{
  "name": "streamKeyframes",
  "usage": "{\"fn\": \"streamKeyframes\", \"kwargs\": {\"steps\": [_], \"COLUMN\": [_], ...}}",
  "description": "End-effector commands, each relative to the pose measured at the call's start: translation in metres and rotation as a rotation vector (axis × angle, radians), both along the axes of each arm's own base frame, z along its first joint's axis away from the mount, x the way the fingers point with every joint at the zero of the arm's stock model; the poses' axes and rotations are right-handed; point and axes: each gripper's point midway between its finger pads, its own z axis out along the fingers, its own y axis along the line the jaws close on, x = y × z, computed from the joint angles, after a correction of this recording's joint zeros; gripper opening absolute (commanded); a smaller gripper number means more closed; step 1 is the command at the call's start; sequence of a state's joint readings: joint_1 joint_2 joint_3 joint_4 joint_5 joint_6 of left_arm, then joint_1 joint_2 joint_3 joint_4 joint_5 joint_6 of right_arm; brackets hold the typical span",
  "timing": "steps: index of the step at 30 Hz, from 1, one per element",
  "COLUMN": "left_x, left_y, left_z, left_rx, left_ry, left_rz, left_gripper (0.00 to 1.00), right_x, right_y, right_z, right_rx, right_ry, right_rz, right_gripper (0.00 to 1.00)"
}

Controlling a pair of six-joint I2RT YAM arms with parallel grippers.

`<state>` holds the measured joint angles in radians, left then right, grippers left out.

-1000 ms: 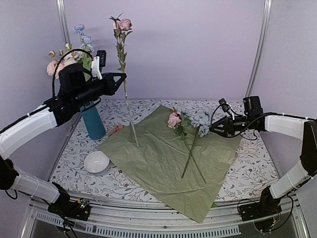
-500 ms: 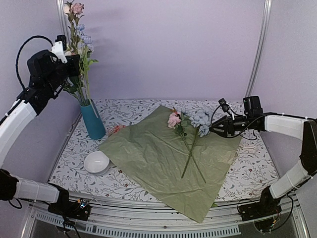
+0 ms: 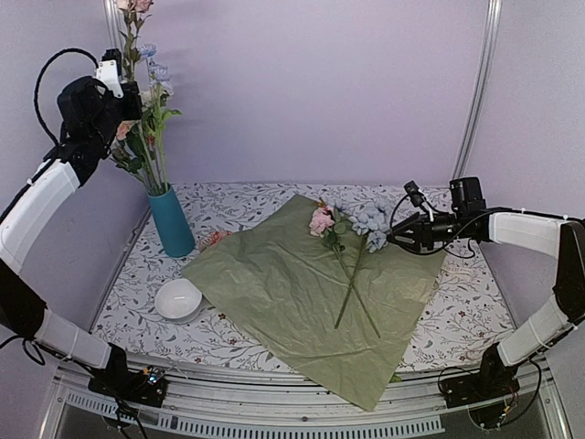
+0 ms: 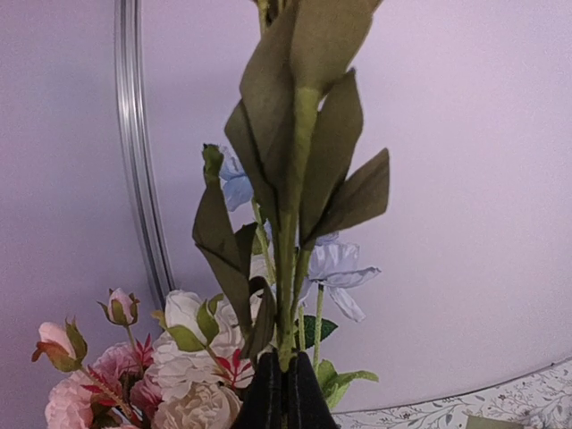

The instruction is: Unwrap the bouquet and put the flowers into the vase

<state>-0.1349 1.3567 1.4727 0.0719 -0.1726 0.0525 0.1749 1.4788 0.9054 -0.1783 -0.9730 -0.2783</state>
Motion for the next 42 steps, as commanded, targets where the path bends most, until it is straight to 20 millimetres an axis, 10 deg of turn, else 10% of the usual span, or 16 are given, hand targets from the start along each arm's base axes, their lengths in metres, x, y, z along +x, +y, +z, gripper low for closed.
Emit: {"fn": "streamKeyframes", "kwargs": {"steps": [1,29,42], "left_x": [0.004,0.020,0.006], "left_y": [0.012,0.013,0.017], "left_z": [0.017,-0.151,-0.180], "left_rx": [0.026,-0.121,-0.149], "left_ry": [-0.065,0.139,0.187], "left_rz": [0.026,-0.046,-0.035], "left_gripper": [0.00,0.00,0.08], "right_x": [0.002,0.003,0.003], "right_y": [-0.004,-0.004,-0.004], "right_z": [0.004,-0.008,-0.010], "right_rx": [-0.006,-0.015,-0.015], "right_ry": [-0.028,0.007,0.021], "right_rz": [-0.010,0.000,0.003], "right_gripper": [0.59,0.60,0.61]}}
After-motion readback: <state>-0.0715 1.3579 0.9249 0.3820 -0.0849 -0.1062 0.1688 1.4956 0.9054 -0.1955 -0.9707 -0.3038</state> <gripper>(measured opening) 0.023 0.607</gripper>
